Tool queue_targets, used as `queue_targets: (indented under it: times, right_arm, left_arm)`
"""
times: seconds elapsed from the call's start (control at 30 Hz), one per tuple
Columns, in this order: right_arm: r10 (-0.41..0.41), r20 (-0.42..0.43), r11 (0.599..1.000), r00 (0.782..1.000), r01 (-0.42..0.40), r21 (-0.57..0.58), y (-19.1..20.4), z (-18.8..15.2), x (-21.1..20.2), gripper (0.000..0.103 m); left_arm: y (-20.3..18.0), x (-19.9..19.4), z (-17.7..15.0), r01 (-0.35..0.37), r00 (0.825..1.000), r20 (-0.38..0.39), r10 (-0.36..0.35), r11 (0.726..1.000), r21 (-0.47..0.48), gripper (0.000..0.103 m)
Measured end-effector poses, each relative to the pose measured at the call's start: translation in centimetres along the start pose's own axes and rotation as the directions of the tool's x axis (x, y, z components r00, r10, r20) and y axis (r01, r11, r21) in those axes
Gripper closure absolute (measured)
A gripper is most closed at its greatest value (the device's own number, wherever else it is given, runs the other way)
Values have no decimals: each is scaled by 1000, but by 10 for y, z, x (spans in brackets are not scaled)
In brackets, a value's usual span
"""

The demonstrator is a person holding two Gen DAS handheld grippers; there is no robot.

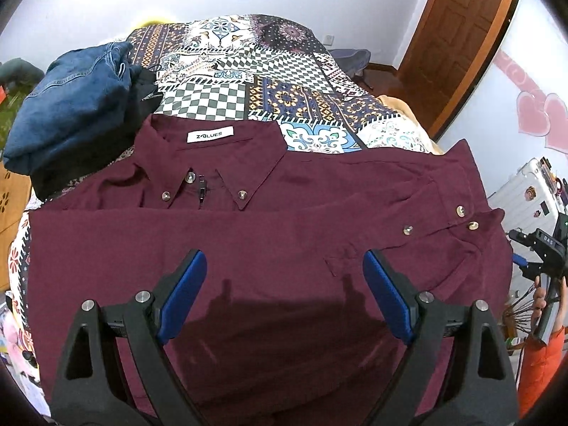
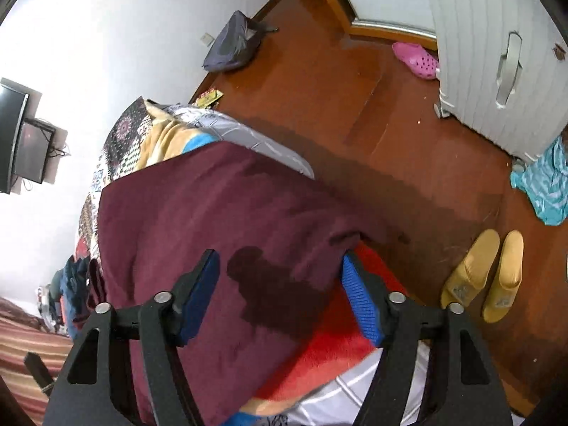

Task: Fold large clothes

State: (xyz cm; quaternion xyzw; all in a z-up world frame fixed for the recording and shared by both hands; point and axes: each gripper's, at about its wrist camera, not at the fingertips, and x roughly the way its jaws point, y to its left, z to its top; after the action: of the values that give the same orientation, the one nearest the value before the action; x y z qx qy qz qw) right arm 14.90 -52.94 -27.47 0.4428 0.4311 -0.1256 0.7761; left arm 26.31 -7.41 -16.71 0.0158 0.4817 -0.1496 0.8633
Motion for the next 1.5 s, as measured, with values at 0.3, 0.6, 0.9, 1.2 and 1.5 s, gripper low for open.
queue_targets:
  times: [0.3,0.6,0.9,1.2,1.5]
  right_arm:
    - [-51,64,998,997,52,-18,14,12,-2,92]
    - [183,208,938,961,-107,-328,139,-3,-80,94]
    - [336,29,728,941,-240,-642,250,-105,-80,94]
    - [143,-94,738,985,-170,-654,246,-154,-12,90]
    - [204,7,786,979,-160,-597,242,-127,-55,36]
  left_arm:
    - [13,-5,-6,4,1000,11,-3,999,-33,13]
    - [30,-27,-15,-4,998,69,6,999,-36,13]
    - [39,-48,-32,6,994,112,-5,1000,-9,13]
    - [40,-58,-51,27,993,115,-26,1000,-3,13]
    - [30,-56,-52,14,993,120,-14,1000,6,13]
